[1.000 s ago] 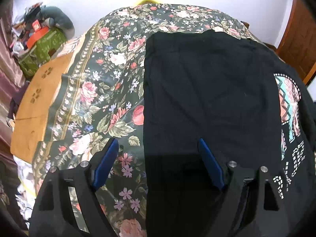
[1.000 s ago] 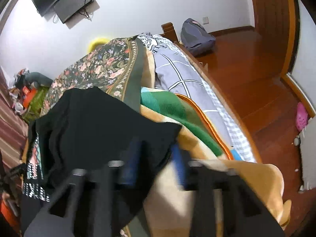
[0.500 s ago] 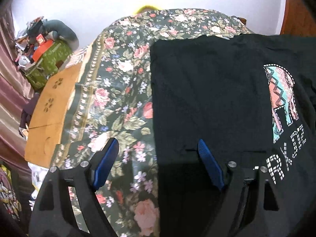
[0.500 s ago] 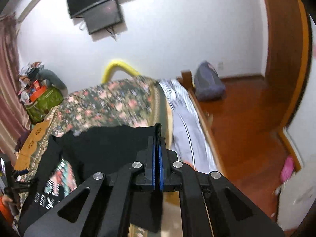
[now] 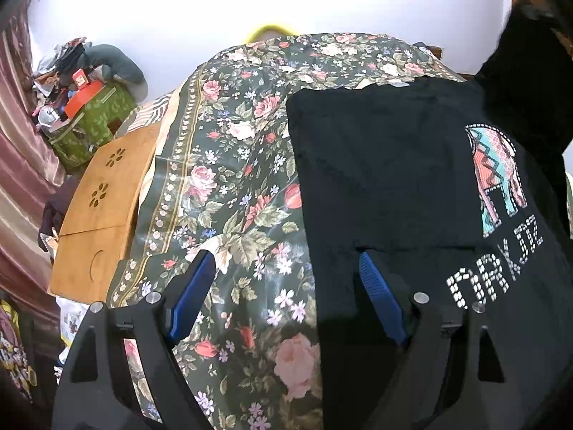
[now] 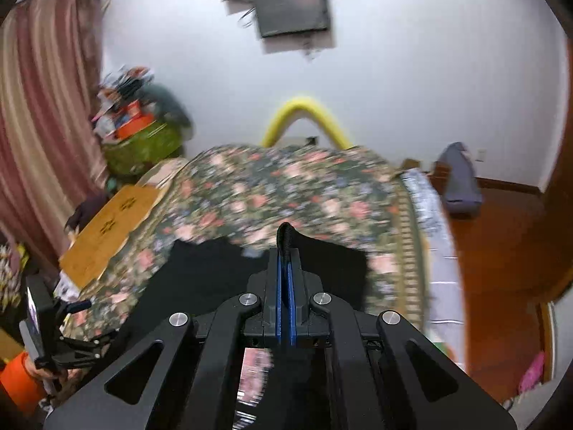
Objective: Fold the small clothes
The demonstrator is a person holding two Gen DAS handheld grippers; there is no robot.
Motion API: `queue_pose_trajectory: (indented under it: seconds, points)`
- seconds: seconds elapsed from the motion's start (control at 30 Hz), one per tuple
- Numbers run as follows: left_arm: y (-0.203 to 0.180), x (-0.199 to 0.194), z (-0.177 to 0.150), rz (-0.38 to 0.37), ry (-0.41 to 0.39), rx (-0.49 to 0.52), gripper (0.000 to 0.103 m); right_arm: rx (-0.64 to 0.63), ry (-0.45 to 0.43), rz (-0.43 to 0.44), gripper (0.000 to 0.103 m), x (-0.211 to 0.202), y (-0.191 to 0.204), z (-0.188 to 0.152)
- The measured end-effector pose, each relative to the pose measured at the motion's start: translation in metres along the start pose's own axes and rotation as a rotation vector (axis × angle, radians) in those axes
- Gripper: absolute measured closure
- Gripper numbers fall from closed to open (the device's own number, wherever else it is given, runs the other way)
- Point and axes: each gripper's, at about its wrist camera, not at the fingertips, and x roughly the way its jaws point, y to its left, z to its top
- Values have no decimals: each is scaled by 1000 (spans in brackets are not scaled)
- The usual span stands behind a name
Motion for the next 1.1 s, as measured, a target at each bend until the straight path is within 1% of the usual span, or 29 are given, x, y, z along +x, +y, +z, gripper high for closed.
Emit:
queue_pose_trajectory:
  seconds: [0.1,0.23,0.3,0.37,0.4,0.43,0.47,0.53,0.57,0.67,0.7,0.77,0.83,0.9,0.97,1.0,1.03,1.07,1.1]
  points:
    - [5,-2,-5,4,1,-3,21,5,40,58,101,28,20,-5]
    - [14,-2,-9,2,7,-17,21,13,116,125,100,67,47,-21]
    - [18,-1,-10,1,10,-26,21,22,160,157,98,77,55,-26]
    - [21,1,-7,2,15,-35,21,3,207,169,98,86,62,-32]
    - [22,2,-5,1,15,-39,21,-10,221,178,95,86,65,-34]
    - [23,3,-2,0,14,-42,21,-22,221,183,89,83,66,-36]
    - [23,3,3,-5,10,-47,21,-31,214,181,86,79,65,-36]
    - [25,6,14,-18,2,-59,21,-41,177,169,65,67,57,-34]
    - [26,8,19,-20,1,-64,21,-41,151,157,62,62,51,-33]
    - [28,22,39,-33,16,-88,21,-14,99,101,61,49,25,-29]
    - [29,26,42,-41,23,-95,21,5,86,68,62,46,10,-31]
    - [28,44,51,-71,59,-114,21,38,82,18,61,46,-12,-36]
    - [25,61,55,-92,95,-126,21,78,102,-18,61,52,-34,-46]
    - [19,81,56,-118,139,-136,25,116,139,-40,61,63,-54,-60]
    - [15,91,57,-152,155,-149,38,146,184,-41,61,76,-67,-77]
    - [15,92,59,-165,147,-160,41,155,199,-38,61,82,-71,-84]
    - [14,91,61,-186,135,-169,53,166,210,-26,61,87,-74,-92]
    - [13,91,63,-218,129,-169,71,173,213,-13,61,89,-76,-96]
    - [12,91,65,-240,127,-167,82,182,209,6,61,94,-77,-99]
